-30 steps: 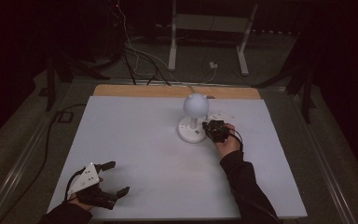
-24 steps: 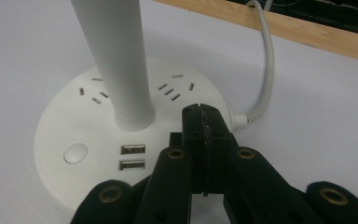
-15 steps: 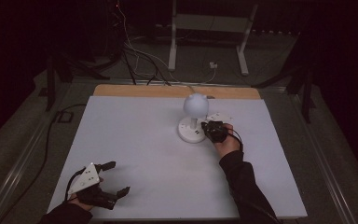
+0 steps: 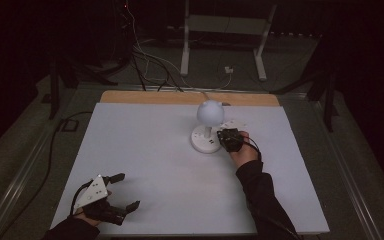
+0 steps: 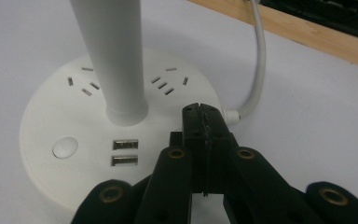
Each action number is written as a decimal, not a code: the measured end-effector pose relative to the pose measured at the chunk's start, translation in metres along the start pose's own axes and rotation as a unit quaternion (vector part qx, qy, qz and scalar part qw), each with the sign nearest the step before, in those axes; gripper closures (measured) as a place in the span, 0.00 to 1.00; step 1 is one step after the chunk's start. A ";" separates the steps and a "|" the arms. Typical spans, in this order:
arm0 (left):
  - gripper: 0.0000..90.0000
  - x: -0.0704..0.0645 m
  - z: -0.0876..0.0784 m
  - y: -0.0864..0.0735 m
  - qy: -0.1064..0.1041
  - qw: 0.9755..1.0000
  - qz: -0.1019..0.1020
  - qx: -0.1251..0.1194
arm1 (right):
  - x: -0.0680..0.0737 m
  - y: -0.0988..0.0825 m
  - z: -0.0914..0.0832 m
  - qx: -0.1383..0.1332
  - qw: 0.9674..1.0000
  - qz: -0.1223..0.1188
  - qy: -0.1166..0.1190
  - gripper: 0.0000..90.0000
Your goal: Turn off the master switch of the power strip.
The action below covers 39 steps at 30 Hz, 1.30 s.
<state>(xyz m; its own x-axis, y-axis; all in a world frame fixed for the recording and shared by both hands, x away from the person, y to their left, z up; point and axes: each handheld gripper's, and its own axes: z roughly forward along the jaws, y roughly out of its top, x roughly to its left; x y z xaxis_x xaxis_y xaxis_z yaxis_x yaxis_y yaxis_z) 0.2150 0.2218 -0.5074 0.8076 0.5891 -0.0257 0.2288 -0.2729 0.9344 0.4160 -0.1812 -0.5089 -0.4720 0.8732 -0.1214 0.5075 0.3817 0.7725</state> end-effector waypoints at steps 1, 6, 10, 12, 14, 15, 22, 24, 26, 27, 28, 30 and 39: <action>0.01 0.000 0.000 0.000 0.000 1.000 -0.001 -0.001 | 0.000 0.000 0.000 0.000 1.000 0.000 0.000 1.00; 0.01 0.001 0.000 0.000 0.001 1.000 -0.002 -0.001 | 0.002 -0.001 0.001 -0.001 1.000 0.008 0.005 1.00; 0.01 0.000 0.000 0.000 0.001 1.000 -0.001 -0.001 | 0.000 -0.004 0.001 -0.011 1.000 0.018 0.012 1.00; 0.01 0.000 0.000 0.000 0.001 1.000 0.000 -0.001 | 0.001 -0.004 0.001 -0.012 1.000 0.012 0.009 1.00; 0.01 0.000 0.000 0.000 0.001 1.000 -0.002 -0.002 | 0.001 -0.004 0.000 -0.012 1.000 0.012 0.009 1.00; 0.01 0.001 0.000 0.000 0.001 1.000 -0.002 -0.002 | 0.000 -0.004 0.000 -0.014 1.000 0.015 0.010 1.00; 0.01 0.000 -0.001 0.000 0.001 1.000 -0.001 -0.003 | 0.002 -0.004 0.000 -0.012 1.000 0.012 0.005 1.00; 0.01 0.001 -0.001 0.000 0.001 1.000 -0.002 -0.003 | 0.001 -0.004 0.000 -0.011 1.000 0.013 0.007 1.00; 0.01 0.001 0.000 0.000 0.001 1.000 -0.003 -0.004 | 0.000 -0.003 0.000 -0.010 1.000 0.018 0.009 1.00; 0.01 0.001 0.000 0.000 0.001 1.000 -0.003 -0.003 | 0.000 -0.003 0.000 -0.010 1.000 0.018 0.009 1.00; 0.01 0.001 0.000 0.000 0.001 1.000 -0.002 -0.003 | 0.001 -0.003 0.000 -0.008 1.000 0.015 0.007 1.00; 0.01 0.001 0.000 0.000 0.001 1.000 -0.002 -0.003 | 0.004 -0.002 0.000 -0.007 1.000 0.005 -0.002 1.00; 0.01 0.001 -0.001 0.000 0.002 1.000 -0.003 -0.005 | 0.001 0.002 -0.002 -0.003 1.000 0.014 0.007 0.96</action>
<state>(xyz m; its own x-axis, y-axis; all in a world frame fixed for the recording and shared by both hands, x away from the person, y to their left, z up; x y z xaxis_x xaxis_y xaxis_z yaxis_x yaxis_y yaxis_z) 0.2157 0.2233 -0.5068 0.8037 0.5943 -0.0304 0.2291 -0.2619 0.9375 0.4151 -0.1803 -0.5057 -0.4678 0.8792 -0.0906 0.5169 0.3553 0.7789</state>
